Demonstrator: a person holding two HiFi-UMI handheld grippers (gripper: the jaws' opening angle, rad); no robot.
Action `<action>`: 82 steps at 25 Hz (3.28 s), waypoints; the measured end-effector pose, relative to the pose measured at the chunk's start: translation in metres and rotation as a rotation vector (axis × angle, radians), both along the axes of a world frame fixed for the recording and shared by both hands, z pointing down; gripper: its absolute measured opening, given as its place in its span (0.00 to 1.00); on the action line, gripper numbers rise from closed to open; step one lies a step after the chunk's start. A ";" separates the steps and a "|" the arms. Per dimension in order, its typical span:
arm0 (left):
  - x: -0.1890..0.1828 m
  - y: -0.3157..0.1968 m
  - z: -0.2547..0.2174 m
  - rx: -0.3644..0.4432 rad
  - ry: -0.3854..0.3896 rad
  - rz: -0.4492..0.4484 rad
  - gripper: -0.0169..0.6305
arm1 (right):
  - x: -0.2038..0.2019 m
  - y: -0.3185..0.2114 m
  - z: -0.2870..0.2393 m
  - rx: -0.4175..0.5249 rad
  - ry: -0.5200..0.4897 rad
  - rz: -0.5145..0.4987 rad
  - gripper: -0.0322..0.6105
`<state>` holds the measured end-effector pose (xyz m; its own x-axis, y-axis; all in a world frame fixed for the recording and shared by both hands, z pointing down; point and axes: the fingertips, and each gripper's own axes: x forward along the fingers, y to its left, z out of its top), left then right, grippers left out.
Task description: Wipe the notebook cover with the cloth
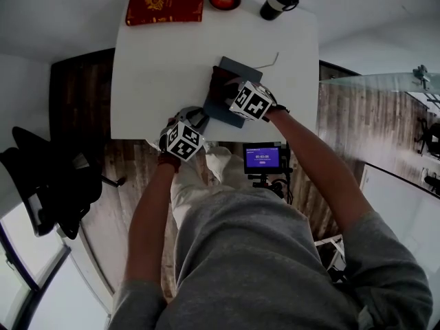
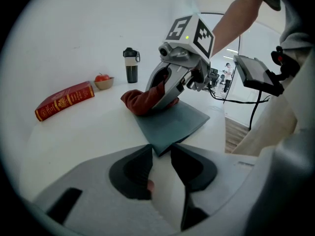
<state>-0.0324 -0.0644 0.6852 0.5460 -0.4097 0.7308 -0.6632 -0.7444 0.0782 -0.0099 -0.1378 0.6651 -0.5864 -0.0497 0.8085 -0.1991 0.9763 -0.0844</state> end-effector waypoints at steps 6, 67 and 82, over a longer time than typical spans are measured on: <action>0.000 0.001 0.000 -0.001 -0.001 0.000 0.22 | -0.008 0.022 -0.006 -0.012 -0.003 -0.056 0.15; 0.002 0.003 -0.002 0.021 -0.007 0.003 0.22 | 0.059 -0.062 -0.003 -0.005 0.077 0.198 0.14; 0.000 0.001 -0.001 0.015 -0.005 -0.003 0.22 | 0.051 -0.034 -0.002 -0.019 0.036 0.176 0.14</action>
